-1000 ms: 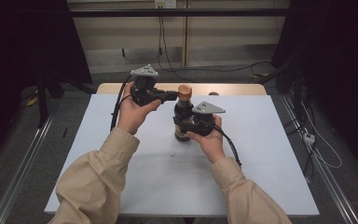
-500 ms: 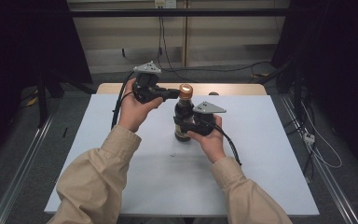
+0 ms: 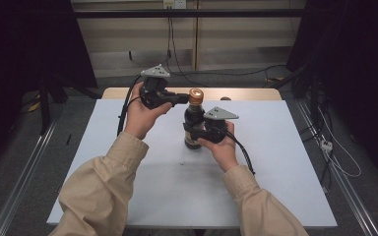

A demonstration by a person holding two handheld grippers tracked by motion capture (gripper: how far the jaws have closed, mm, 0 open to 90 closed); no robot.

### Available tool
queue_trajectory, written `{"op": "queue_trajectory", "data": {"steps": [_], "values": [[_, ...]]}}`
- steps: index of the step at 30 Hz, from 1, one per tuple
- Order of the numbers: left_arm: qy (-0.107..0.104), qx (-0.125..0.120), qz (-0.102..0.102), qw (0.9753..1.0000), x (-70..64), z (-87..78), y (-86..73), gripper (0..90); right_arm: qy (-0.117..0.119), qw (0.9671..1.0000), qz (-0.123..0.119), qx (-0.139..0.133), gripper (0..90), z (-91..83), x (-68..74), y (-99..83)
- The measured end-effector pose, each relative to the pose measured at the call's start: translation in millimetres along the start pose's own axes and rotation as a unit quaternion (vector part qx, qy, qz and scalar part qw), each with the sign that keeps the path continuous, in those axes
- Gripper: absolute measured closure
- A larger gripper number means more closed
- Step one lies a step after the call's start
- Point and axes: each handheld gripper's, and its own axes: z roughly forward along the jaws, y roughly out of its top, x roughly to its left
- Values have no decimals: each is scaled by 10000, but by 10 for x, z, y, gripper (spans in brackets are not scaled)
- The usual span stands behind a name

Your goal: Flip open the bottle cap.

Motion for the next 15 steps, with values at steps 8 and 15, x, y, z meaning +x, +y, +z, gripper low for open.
{"op": "queue_trajectory", "data": {"steps": [8, 15], "values": [[106, 121, 4, 9999, 58, -8, -49, 900, 15, 10000, -3, 5, 309, 0, -3, 1], [115, 154, -8, 9998, 74, -9, -49, 900, 10, 10000, -21, 10, 309, 1, -2, 2]]}}
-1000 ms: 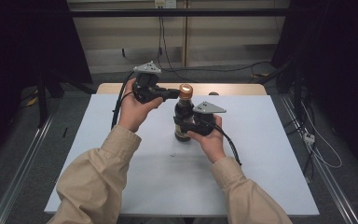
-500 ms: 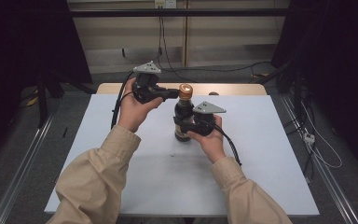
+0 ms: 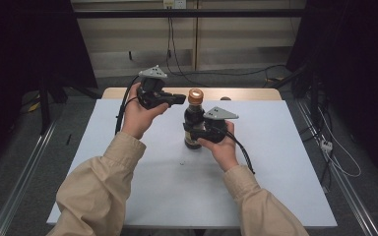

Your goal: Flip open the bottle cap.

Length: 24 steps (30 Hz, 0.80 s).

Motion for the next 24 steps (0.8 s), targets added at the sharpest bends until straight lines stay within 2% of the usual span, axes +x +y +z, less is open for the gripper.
{"op": "queue_trajectory", "data": {"steps": [11, 24], "values": [[-79, -96, 29, 9999, -4, 50, 14, 900, -1, 10000, 8, -23, 309, 1, -2, -4], [-44, -163, 15, 9999, -24, 69, 60, 900, -15, 10000, 37, -10, 310, -2, -8, -3]]}}
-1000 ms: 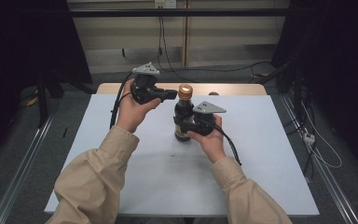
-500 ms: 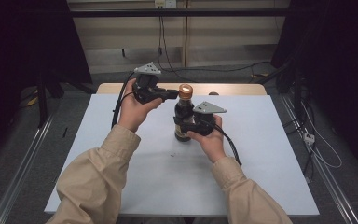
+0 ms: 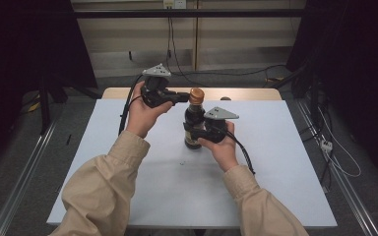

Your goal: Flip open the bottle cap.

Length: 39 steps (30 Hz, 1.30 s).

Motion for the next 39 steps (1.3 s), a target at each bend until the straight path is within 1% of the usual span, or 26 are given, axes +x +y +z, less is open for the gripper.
{"op": "queue_trajectory", "data": {"steps": [5, 7, 9, 11, 20, 27, 29, 34, 36, 39], "values": [[-6, -38, -18, 10000, 0, -2, 6, 900, 0, 10000, -6, 1, 310, -1, -1, 0], [-3, 0, 5, 10000, 1, -6, 14, 900, -5, 10000, -4, 8, 310, 1, 1, 2], [-28, -23, -28, 10000, 4, -4, 18, 900, -5, 10000, -3, 8, 310, 1, 1, 2], [-25, -48, -5, 10000, -1, 3, 25, 900, -5, 10000, 4, 7, 310, 0, 0, 2], [-2, -15, 33, 10000, -17, 5, 51, 900, -7, 10000, 25, 7, 310, -3, -7, 2], [-18, -64, -13, 10000, -18, 16, 61, 900, -3, 10000, 33, 12, 310, -4, -14, 2], [1, -9, 35, 10000, -20, 13, 70, 900, -5, 10000, 39, 11, 310, -4, -14, 2], [-1, -58, 27, 10000, -22, 17, 82, 900, 0, 10000, 39, 2, 310, -2, -16, 2], [9, -19, 43, 10000, -25, 15, 92, 900, -3, 10000, 40, 2, 310, -3, -16, 2], [6, -53, 45, 10000, -27, 21, 98, 900, 4, 10000, 40, -3, 311, -2, -18, 1]]}}
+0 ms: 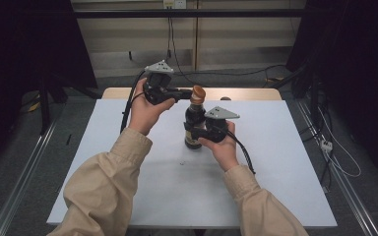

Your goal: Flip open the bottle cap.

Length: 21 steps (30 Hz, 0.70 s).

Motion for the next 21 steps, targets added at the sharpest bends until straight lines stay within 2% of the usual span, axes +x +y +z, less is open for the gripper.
{"op": "queue_trajectory", "data": {"steps": [21], "values": [[37, -27, -49, 10000, -4, -5, 25, 900, -1, 10000, -30, -7, 310, 7, 9, -1]]}}
